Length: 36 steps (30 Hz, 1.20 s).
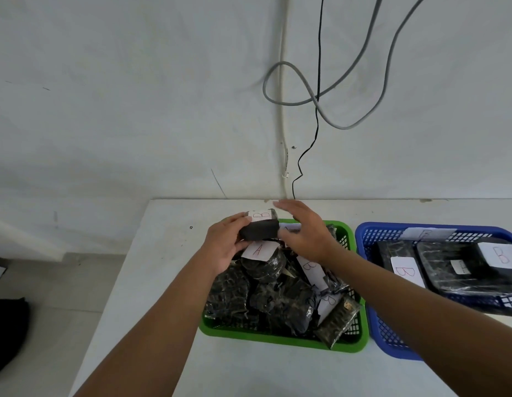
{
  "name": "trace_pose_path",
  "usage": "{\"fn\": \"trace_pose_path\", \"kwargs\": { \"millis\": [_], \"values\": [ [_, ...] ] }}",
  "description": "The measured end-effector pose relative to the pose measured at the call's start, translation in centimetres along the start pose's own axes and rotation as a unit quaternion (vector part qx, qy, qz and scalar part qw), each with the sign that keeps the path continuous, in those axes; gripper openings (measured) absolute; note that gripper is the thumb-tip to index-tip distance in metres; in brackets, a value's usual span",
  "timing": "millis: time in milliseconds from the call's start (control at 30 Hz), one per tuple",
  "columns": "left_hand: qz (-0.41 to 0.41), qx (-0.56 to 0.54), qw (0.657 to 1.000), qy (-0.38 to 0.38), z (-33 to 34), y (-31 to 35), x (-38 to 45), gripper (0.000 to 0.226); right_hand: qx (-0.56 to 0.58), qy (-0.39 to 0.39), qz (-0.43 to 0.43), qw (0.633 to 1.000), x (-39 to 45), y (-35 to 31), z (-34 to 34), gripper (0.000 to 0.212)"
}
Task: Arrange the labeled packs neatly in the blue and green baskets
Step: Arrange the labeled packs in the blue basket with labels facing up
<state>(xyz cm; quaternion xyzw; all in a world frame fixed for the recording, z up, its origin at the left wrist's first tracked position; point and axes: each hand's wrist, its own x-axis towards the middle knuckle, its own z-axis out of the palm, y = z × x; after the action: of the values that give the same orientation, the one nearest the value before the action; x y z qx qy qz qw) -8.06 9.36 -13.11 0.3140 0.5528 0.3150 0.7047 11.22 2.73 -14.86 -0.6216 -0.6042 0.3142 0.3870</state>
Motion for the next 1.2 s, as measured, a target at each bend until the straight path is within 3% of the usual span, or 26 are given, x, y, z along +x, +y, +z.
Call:
{"fn": "trace_pose_path", "kwargs": {
  "millis": [67, 133, 267, 400, 500, 600, 767, 900, 1000, 1200],
  "values": [
    [0.013, -0.019, 0.999, -0.024, -0.2, -0.4, -0.1, 0.030, 0.161, -0.004, 0.153, 0.975, 0.5, -0.5, -0.1, 0.048],
    [0.022, -0.029, 0.998, -0.048, -0.2, -0.7, -0.1, 0.035, 0.275, -0.016, 0.239, 0.931, 1.0, -0.8, 0.1, 0.047],
    [0.044, -0.018, 0.997, -0.055, 0.0, -1.1, -0.6, 0.036, 0.293, -0.025, 0.251, 0.922, 1.3, -1.3, 0.7, 0.043],
    [0.093, 0.139, 0.986, 0.002, 0.8, -1.0, -1.1, 0.041, 0.335, 0.005, 0.264, 0.905, 1.1, -1.1, 0.0, 0.047],
    [0.174, 0.314, 0.933, 0.032, 2.6, -0.9, -1.3, 0.051, 0.323, 0.074, 0.250, 0.910, 0.0, -0.3, -1.9, 0.038],
    [0.238, 0.446, 0.863, -0.003, 6.2, -1.4, -1.7, 0.061, 0.299, 0.164, 0.243, 0.908, -2.4, 1.2, -5.3, 0.026],
    [0.281, 0.561, 0.774, -0.080, 13.5, -4.9, -3.1, 0.066, 0.241, 0.293, 0.252, 0.890, -7.8, 4.5, -11.8, 0.025],
    [0.318, 0.605, 0.719, -0.126, 17.8, -9.5, -5.5, 0.065, 0.215, 0.336, 0.282, 0.872, -13.4, 6.9, -15.7, 0.028],
    [0.332, 0.620, 0.699, -0.130, 19.0, -12.8, -7.3, 0.064, 0.195, 0.334, 0.309, 0.869, -17.5, 8.3, -16.9, 0.031],
    [0.290, 0.642, 0.703, -0.100, 17.6, -17.8, -10.6, 0.063, 0.195, 0.273, 0.346, 0.876, -23.2, 9.3, -16.2, 0.043]
  ]
}}
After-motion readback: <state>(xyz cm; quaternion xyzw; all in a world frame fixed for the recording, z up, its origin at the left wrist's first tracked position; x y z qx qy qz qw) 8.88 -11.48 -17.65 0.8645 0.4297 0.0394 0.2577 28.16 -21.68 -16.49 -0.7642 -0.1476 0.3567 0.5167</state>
